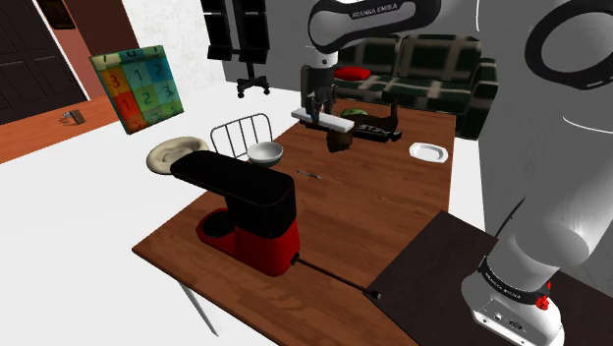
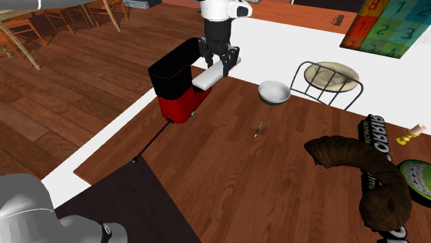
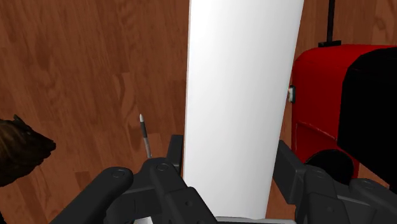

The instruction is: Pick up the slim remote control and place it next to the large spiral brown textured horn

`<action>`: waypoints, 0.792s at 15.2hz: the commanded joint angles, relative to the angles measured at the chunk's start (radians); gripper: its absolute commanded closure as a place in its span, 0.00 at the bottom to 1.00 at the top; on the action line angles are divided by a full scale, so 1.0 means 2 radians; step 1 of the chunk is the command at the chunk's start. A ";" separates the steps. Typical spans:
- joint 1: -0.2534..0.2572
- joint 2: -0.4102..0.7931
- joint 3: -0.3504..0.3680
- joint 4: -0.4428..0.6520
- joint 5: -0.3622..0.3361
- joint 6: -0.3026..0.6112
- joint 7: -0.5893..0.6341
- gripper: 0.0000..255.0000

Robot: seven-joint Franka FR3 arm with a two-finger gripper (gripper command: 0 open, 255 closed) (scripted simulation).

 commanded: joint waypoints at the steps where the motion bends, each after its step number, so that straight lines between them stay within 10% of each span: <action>1: -0.013 -0.012 -0.010 -0.016 0.002 0.005 -0.023 1.00; 12: -0.080 -0.035 -0.070 -0.045 0.008 0.014 -0.151 1.00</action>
